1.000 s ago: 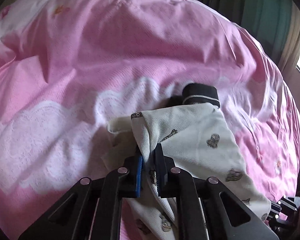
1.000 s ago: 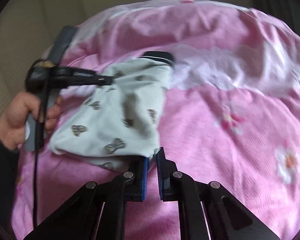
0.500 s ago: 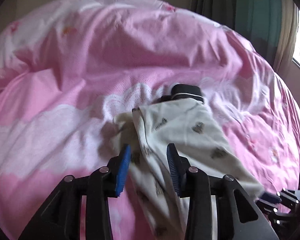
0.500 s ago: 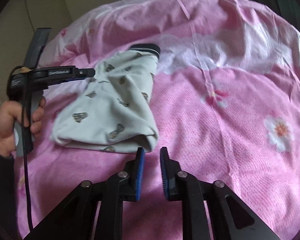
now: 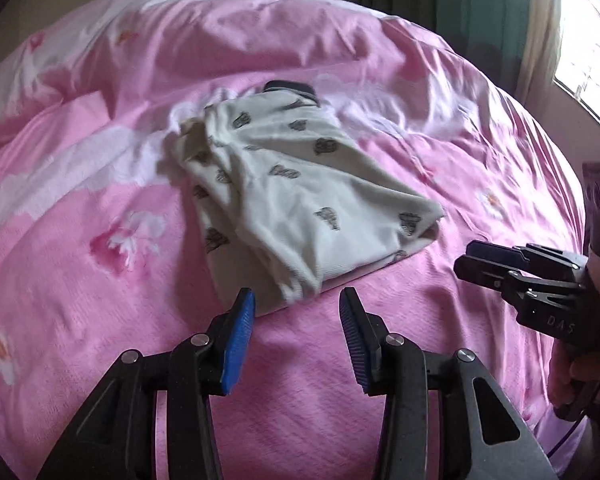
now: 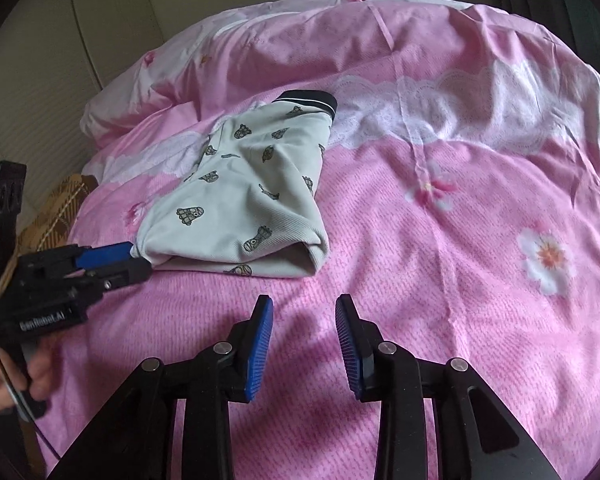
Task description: Fold small clothes
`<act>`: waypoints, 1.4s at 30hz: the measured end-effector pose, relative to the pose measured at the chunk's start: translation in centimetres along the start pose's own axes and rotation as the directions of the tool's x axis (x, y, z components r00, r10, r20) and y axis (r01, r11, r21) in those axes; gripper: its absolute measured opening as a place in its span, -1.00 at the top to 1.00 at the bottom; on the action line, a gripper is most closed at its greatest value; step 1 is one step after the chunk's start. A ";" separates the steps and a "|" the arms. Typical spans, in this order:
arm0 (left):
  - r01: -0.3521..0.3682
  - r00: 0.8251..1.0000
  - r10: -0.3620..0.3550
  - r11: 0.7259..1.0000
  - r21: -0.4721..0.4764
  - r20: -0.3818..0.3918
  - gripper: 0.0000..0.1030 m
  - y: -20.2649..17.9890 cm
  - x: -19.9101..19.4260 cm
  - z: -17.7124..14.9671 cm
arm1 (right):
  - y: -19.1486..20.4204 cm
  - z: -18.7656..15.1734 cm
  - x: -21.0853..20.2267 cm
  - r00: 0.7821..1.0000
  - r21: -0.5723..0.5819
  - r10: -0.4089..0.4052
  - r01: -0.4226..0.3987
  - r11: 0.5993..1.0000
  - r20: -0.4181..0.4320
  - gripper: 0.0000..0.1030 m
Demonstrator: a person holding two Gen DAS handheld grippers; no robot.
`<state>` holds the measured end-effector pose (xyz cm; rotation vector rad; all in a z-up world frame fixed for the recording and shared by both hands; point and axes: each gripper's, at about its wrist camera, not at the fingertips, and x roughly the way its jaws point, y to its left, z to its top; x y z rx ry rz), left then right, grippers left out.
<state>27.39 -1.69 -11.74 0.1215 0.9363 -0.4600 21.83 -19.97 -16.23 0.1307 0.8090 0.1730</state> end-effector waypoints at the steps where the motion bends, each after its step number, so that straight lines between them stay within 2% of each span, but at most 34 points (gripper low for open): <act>1: -0.003 1.000 0.003 1.000 0.008 0.010 0.16 -0.3 -0.1 0.1 | 0.0 -0.1 -0.1 1.000 0.001 -0.001 0.001 1.000 0.001 0.35; 6: -0.104 0.994 0.104 0.994 -0.018 -0.038 0.17 0.4 1.9 0.5 | -0.2 0.1 0.7 1.000 -0.012 -0.016 0.016 1.000 -0.001 0.35; 8: -0.094 0.995 0.092 0.994 -0.053 -0.031 0.30 1.1 2.1 0.4 | -0.3 0.6 1.4 1.000 -0.012 -0.019 0.019 1.000 0.001 0.35; 10: -0.089 0.996 0.088 0.993 -0.079 -0.018 0.54 1.5 1.9 0.2 | -0.4 1.2 1.8 1.000 -0.010 -0.016 0.016 1.000 0.011 0.35; 16: -0.085 0.996 0.084 0.992 -0.091 -0.009 0.72 1.9 2.0 0.0 | 0.1 2.3 3.0 1.000 -0.036 -0.008 0.008 0.999 0.011 0.36; 17: -0.088 0.996 0.088 0.991 -0.096 -0.007 0.73 2.0 1.9 0.0 | 0.2 2.4 3.1 1.000 -0.042 -0.016 0.017 0.999 0.011 0.51; 18: -0.097 0.995 0.097 0.990 -0.102 -0.001 0.78 2.2 1.7 0.1 | 0.3 2.6 3.1 1.000 -0.043 -0.018 0.018 0.999 0.010 0.79; 20: -0.115 0.993 0.117 0.987 -0.112 0.017 0.80 2.4 0.9 0.3 | 0.3 2.8 2.1 0.999 -0.020 -0.003 0.004 1.000 0.039 0.85; 23: -0.149 0.985 0.159 0.980 -0.134 0.069 0.81 3.1 -0.8 0.9 | 1.5 3.0 0.1 0.995 -0.057 0.014 -0.008 0.998 0.096 0.87; 25: -0.173 0.981 0.183 0.973 -0.153 0.057 0.81 3.9 -1.0 0.7 | 1.8 2.5 0.3 0.998 -0.060 0.034 -0.031 0.998 0.061 0.88; 28: -0.167 0.986 0.168 0.968 -0.186 -0.013 0.81 5.0 0.3 -0.7 | 1.7 1.2 1.9 1.000 -0.062 0.013 -0.013 0.998 -0.001 0.89; 30: -0.179 0.983 0.170 0.969 -0.173 -0.064 0.81 4.8 1.4 -1.8 | 1.5 0.5 2.9 0.999 -0.050 0.011 -0.013 0.999 -0.042 0.89; 34: -0.166 0.986 0.158 0.970 -0.178 -0.059 0.81 4.6 0.4 -2.3 | 1.3 0.4 2.5 0.998 -0.040 0.037 -0.039 0.998 -0.050 0.89; 36: -0.173 0.985 0.171 0.968 -0.183 -0.029 0.78 4.9 -1.3 -2.0 | 1.1 0.8 1.3 0.998 -0.039 0.058 -0.059 0.998 -0.025 0.86; 38: -0.150 0.988 0.156 0.967 -0.206 0.016 0.66 5.8 -3.2 -0.7 | 1.0 1.4 -0.2 0.997 -0.046 0.069 -0.068 0.997 0.018 0.81; 40: -0.139 0.988 0.150 0.973 -0.185 0.047 0.50 6.2 -3.9 1.2 | 1.0 2.3 -1.1 0.996 -0.060 0.068 -0.065 0.996 0.055 0.55; 41: -0.134 0.987 0.145 0.978 -0.159 0.062 0.46 6.3 -3.8 2.8 | 1.1 2.8 -1.4 0.995 -0.067 0.061 -0.056 0.996 0.074 0.33; 42: -0.124 0.989 0.134 0.983 -0.137 0.068 0.43 6.4 -3.5 4.1 | 1.1 3.3 -1.5 0.995 -0.072 0.052 -0.045 0.996 0.090 0.23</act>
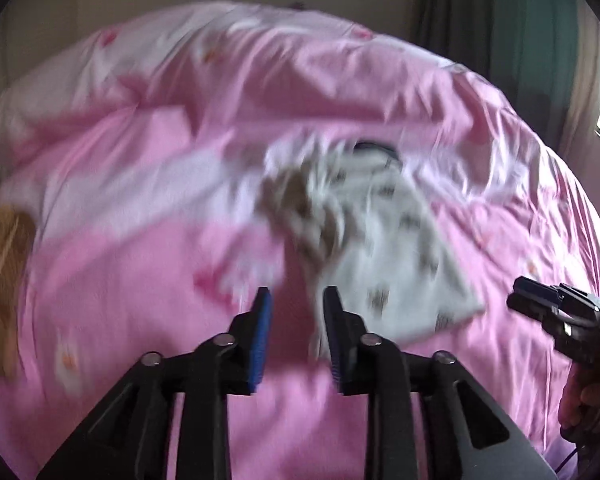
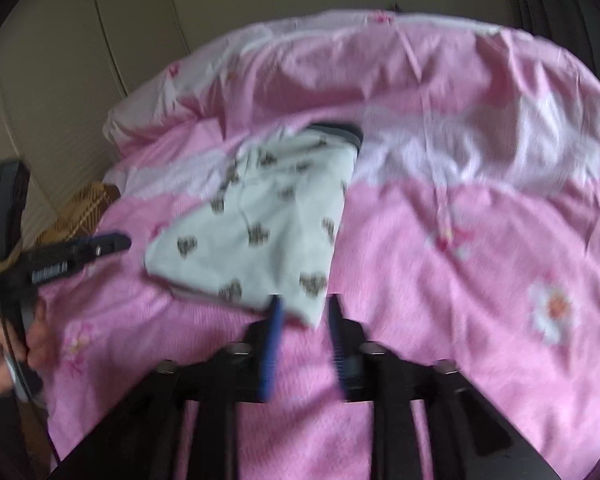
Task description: Fold small clothes
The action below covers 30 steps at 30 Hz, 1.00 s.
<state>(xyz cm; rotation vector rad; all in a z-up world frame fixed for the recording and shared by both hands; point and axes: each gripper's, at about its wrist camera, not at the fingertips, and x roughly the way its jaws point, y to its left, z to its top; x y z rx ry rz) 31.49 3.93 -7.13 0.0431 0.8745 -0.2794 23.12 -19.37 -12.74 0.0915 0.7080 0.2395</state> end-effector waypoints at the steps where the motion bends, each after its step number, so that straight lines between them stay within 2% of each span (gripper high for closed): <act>1: 0.037 0.999 -0.037 0.999 0.027 0.005 0.41 -0.2 1.0 2.1 | 0.0 0.6 0.1 1.000 -0.007 -0.011 0.011 1.000 0.013 0.23; 4: 0.137 0.990 -0.136 0.990 0.033 -0.026 0.41 -0.2 5.2 6.3 | -0.2 2.9 1.4 0.999 -0.004 -0.028 0.029 1.000 0.038 0.23; 8: 0.175 0.981 -0.173 0.985 0.007 -0.092 0.42 0.2 10.8 9.2 | -0.7 5.4 3.9 0.998 -0.002 -0.051 0.051 0.999 0.045 0.23; 10: 0.197 0.971 -0.198 0.980 -0.019 -0.134 0.42 0.6 13.1 9.3 | -1.2 6.2 5.1 0.998 0.007 -0.055 0.055 0.998 0.038 0.23; 14: 0.195 0.961 -0.199 0.980 -0.044 -0.193 0.42 1.3 16.6 8.8 | -1.9 6.9 6.7 0.997 0.009 -0.057 0.057 0.998 0.043 0.23; 16: 0.224 0.957 -0.231 0.973 -0.059 -0.177 0.85 1.6 16.8 9.0 | -2.3 6.8 7.4 0.998 0.011 -0.057 0.057 0.998 0.039 0.23; 18: 0.224 0.963 -0.227 0.974 -0.032 -0.149 0.84 1.3 16.1 9.4 | -2.6 6.6 7.7 0.998 0.018 -0.058 0.058 0.998 0.034 0.23; 20: 0.185 0.978 -0.183 0.983 0.016 -0.101 0.84 0.9 14.8 10.4 | -3.1 6.4 7.8 0.998 0.035 -0.059 0.058 0.998 0.035 0.23; 22: 0.157 0.986 -0.154 0.987 0.038 -0.069 0.84 0.9 14.1 11.2 | -3.5 6.3 7.9 0.997 0.051 -0.061 0.059 0.997 0.037 0.23; 26: 0.159 0.977 -0.145 0.984 0.080 -0.156 0.82 0.6 15.6 10.4 | -3.9 6.5 8.0 0.997 0.059 -0.065 0.063 0.996 0.034 0.23; 27: 0.166 0.975 -0.152 0.983 0.075 -0.164 0.73 0.7 15.6 10.0 | -3.9 6.5 7.9 0.997 0.060 -0.065 0.063 0.996 0.035 0.23; 29: 0.175 0.975 -0.166 0.983 0.055 -0.146 0.42 1.4 14.8 9.1 | -3.9 6.5 7.7 0.997 0.061 -0.059 0.057 0.997 0.039 0.23; 30: 0.169 0.978 -0.162 0.984 0.046 -0.133 0.12 1.9 14.3 8.9 | -3.8 6.4 7.6 0.997 0.059 -0.058 0.056 0.997 0.040 0.23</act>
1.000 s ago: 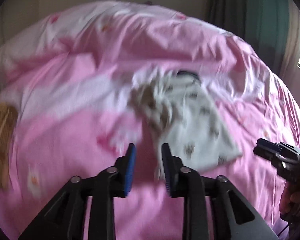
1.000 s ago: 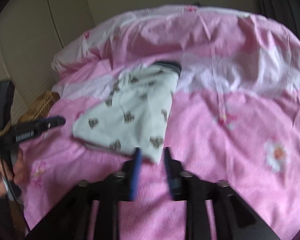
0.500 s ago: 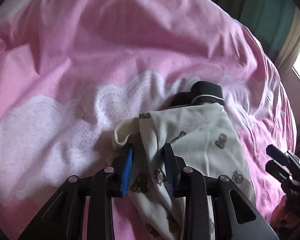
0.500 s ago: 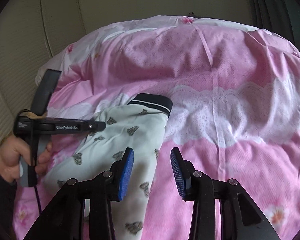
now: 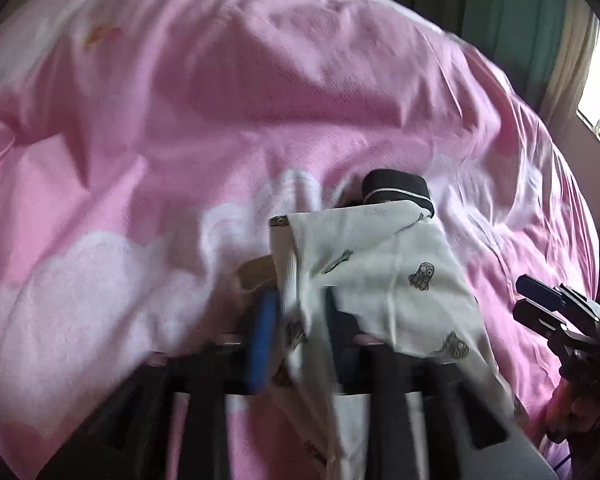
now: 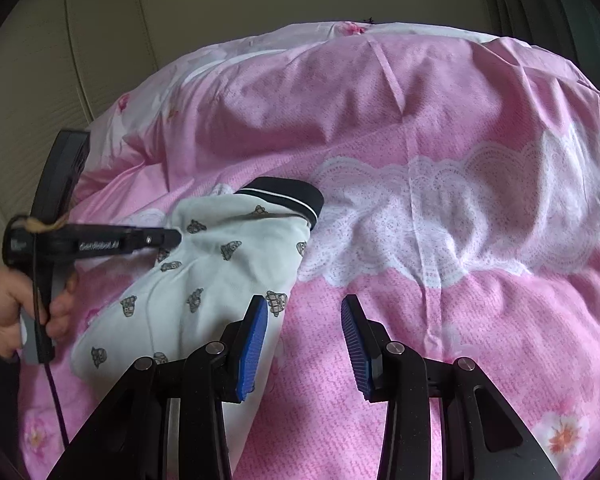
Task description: Fold small clothes
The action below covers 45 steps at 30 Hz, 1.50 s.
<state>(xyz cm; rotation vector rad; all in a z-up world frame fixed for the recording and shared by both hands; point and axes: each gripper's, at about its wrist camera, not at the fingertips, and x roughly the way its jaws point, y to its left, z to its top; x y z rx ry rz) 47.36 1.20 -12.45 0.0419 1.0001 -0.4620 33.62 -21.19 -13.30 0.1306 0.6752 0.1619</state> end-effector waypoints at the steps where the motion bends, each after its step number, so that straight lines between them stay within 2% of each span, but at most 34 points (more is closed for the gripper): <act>1: -0.008 1.000 0.008 1.000 -0.017 0.022 0.03 0.5 -0.7 -0.4 | 0.1 -0.1 -0.1 1.000 -0.005 0.001 -0.001 1.000 0.000 0.23; 3: -0.017 0.999 0.020 0.998 -0.058 0.042 0.03 1.8 -1.5 -1.1 | 0.2 -0.3 -0.1 1.000 -0.008 0.004 -0.004 1.000 -0.005 0.23; 6: -0.016 1.000 0.018 0.994 -0.108 0.010 0.08 3.3 -0.8 -1.8 | 0.4 -0.6 -0.1 1.000 -0.013 0.006 -0.006 1.000 -0.014 0.23; 8: 0.007 1.000 -0.009 0.994 -0.105 -0.024 0.25 3.0 0.5 -2.0 | 0.6 -0.8 0.0 1.000 -0.016 0.010 -0.010 1.000 -0.016 0.23; 10: 0.051 0.998 -0.054 0.993 -0.105 -0.032 0.51 2.5 1.0 -2.4 | 0.6 -1.0 0.2 1.000 -0.020 0.012 -0.012 1.000 -0.019 0.23; 11: 0.060 0.997 -0.064 0.993 -0.099 -0.031 0.55 2.3 1.2 -2.5 | 0.6 -1.1 0.2 1.000 -0.020 0.012 -0.013 1.000 -0.020 0.23; 14: 0.045 0.999 -0.047 0.994 -0.097 -0.023 0.67 2.2 1.6 -2.8 | 0.3 -1.5 0.4 0.999 -0.017 0.013 -0.014 1.000 -0.030 0.23; 16: 0.028 1.000 -0.029 0.993 -0.112 0.000 0.83 2.4 1.5 -2.8 | 0.1 -1.7 0.6 0.999 -0.014 0.012 -0.012 1.000 -0.038 0.23; 20: -0.013 0.999 0.017 0.993 -0.116 0.034 0.83 3.3 0.5 -2.5 | 0.0 -2.0 0.9 0.999 -0.010 0.009 -0.010 1.000 -0.046 0.23; 22: 0.007 1.000 -0.005 0.995 -0.101 0.015 0.70 3.4 0.8 -2.5 | 0.1 -2.0 0.9 0.999 -0.015 0.010 -0.010 1.000 -0.046 0.23; 23: 0.040 0.999 -0.040 0.994 -0.102 -0.005 0.65 3.3 1.2 -2.6 | 0.2 -2.1 0.9 0.999 -0.016 0.011 -0.011 1.000 -0.045 0.23; 24: 0.051 0.999 -0.052 0.993 -0.105 -0.011 0.51 3.2 1.4 -2.6 | 0.2 -2.1 1.0 0.999 -0.017 0.012 -0.013 1.000 -0.045 0.23; 28: 0.077 0.997 -0.080 0.986 -0.146 -0.010 0.45 3.5 2.0 -2.8 | 0.1 -2.5 1.1 0.999 -0.010 0.012 -0.012 1.000 -0.052 0.23; 31: 0.079 0.997 -0.081 0.984 -0.160 -0.003 0.52 3.8 2.3 -2.8 | 0.1 -2.6 1.2 0.998 -0.013 0.012 -0.013 1.000 -0.058 0.23; 33: 0.079 0.997 -0.080 0.985 -0.152 0.000 0.77 3.5 2.5 -2.7 | 0.2 -2.6 1.1 0.998 -0.017 0.012 -0.013 1.000 -0.055 0.23; 37: 0.041 0.999 -0.038 0.991 -0.127 0.023 0.81 2.6 1.6 -2.2 | 0.2 -2.4 0.6 0.999 -0.010 0.011 -0.011 1.000 -0.037 0.23; 40: -0.017 0.998 0.022 0.996 -0.085 0.059 0.81 1.8 -0.1 -1.2 | 0.1 -2.2 0.3 1.000 -0.008 0.012 -0.012 1.000 -0.023 0.23; 45: -0.032 0.993 0.035 0.999 -0.027 0.111 0.81 0.6 -1.8 2.4 | 0.3 -2.0 0.3 1.000 -0.005 0.013 -0.013 1.000 -0.022 0.23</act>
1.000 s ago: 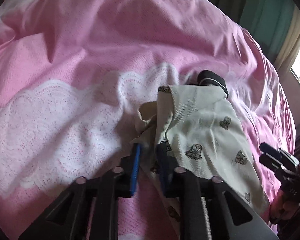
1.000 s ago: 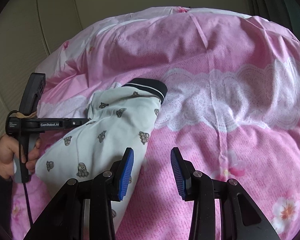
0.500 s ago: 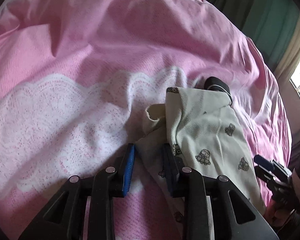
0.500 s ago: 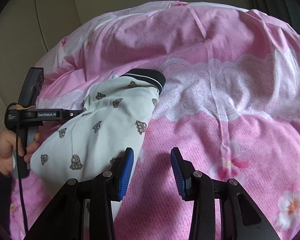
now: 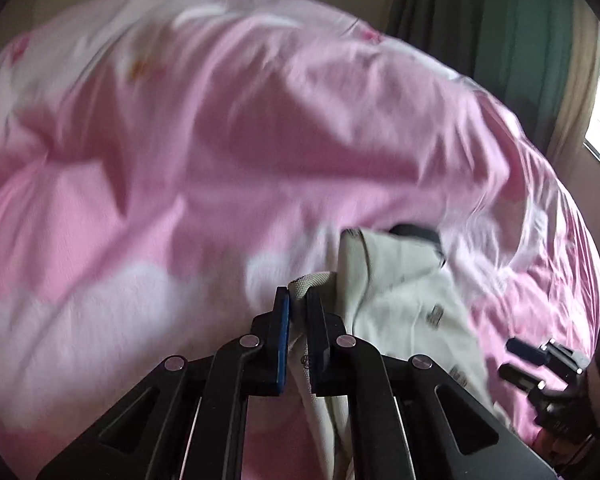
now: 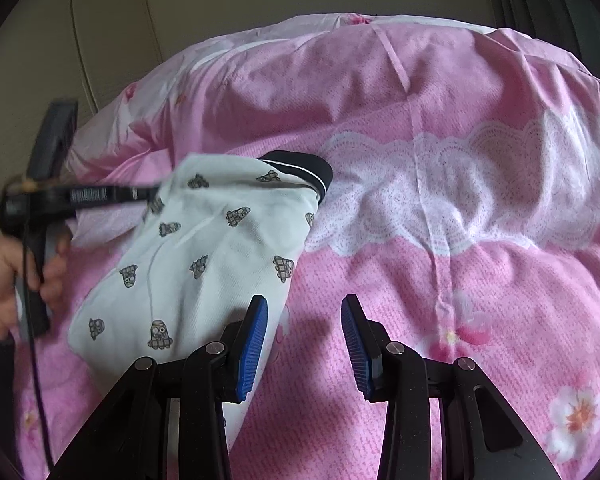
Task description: Fold small clothes
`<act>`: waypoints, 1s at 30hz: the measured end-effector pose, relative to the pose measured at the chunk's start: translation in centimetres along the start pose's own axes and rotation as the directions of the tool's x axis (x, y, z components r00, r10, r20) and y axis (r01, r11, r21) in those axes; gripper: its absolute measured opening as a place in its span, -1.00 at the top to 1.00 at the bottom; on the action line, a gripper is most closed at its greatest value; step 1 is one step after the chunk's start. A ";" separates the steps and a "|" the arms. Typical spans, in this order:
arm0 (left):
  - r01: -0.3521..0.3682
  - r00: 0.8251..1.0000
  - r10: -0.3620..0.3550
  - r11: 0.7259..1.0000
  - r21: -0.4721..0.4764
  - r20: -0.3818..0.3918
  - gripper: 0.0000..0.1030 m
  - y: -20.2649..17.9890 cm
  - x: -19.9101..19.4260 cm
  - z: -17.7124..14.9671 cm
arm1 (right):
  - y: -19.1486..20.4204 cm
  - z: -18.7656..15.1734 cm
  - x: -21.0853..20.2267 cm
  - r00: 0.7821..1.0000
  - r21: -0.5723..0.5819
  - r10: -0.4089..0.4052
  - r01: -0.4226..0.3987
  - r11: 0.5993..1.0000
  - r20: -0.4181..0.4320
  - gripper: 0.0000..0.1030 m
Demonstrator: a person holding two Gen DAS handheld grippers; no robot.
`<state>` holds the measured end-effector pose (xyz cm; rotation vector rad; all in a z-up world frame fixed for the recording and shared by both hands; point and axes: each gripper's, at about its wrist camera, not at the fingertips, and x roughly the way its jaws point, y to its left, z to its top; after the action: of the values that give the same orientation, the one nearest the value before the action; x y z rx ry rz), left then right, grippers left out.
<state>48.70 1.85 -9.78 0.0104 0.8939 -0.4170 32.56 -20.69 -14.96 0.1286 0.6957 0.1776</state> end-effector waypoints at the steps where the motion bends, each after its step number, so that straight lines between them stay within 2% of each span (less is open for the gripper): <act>1: -0.006 1.000 0.006 1.000 0.018 -0.024 0.81 -0.2 0.7 0.4 | 0.1 0.0 0.1 1.000 0.001 0.001 -0.001 1.000 -0.001 0.23; 3: -0.016 0.997 0.018 1.000 0.023 -0.081 0.81 0.4 2.5 0.4 | 0.3 0.3 0.2 1.000 0.001 0.002 -0.002 1.000 -0.004 0.23; 5: 0.000 0.994 -0.001 1.000 -0.008 -0.111 0.81 1.3 4.2 -0.3 | 0.5 0.4 0.5 1.000 -0.004 0.006 -0.006 1.000 -0.012 0.23; 8: 0.006 0.994 -0.010 0.999 -0.040 -0.106 0.73 2.1 4.6 -1.1 | 0.9 0.5 0.7 1.000 -0.019 0.011 -0.011 1.000 -0.028 0.23; 11: -0.001 0.997 -0.003 0.999 -0.046 -0.081 0.44 1.9 2.6 -2.0 | 1.1 0.4 0.2 0.999 -0.027 0.020 -0.021 0.999 -0.027 0.23; 13: -0.030 0.997 0.028 0.999 -0.032 -0.065 0.18 1.3 0.5 -2.9 | 1.1 0.4 -0.2 0.999 -0.024 0.029 -0.030 0.999 -0.027 0.23; 15: -0.026 0.998 0.023 0.998 -0.053 -0.057 0.05 0.9 -1.2 -4.0 | 0.9 0.4 -0.7 0.999 -0.009 0.042 -0.042 0.999 -0.029 0.23; 18: -0.023 0.996 0.016 0.996 -0.087 -0.085 0.02 -0.2 -2.9 -6.5 | 1.0 0.0 -1.9 0.997 0.014 0.074 -0.073 0.997 -0.038 0.21; 21: -0.024 0.993 0.010 0.993 -0.118 -0.118 0.02 -1.0 -4.0 -9.1 | 1.6 -1.5 -3.2 0.991 -0.001 0.115 -0.115 0.993 -0.070 -0.01; 23: -0.034 0.992 0.014 0.987 -0.155 -0.127 0.02 -1.1 -4.6 -10.7 | 2.4 -3.0 -4.4 0.987 -0.046 0.130 -0.134 0.990 -0.094 -0.02; 27: -0.041 0.989 0.010 0.978 -0.207 -0.151 0.03 -1.0 -4.5 -13.1 | 4.3 -5.1 -5.3 0.992 -0.174 0.069 -0.087 0.981 -0.107 -0.02; 30: -0.027 0.989 -0.009 0.970 -0.242 -0.146 0.04 -1.2 -4.4 -13.7 | 5.1 -5.4 -4.6 0.993 -0.206 0.044 -0.067 0.976 -0.114 0.02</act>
<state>35.51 4.79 -14.90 -0.1824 1.0854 -0.2978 24.98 -16.36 -15.32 -0.0647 0.7781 0.3120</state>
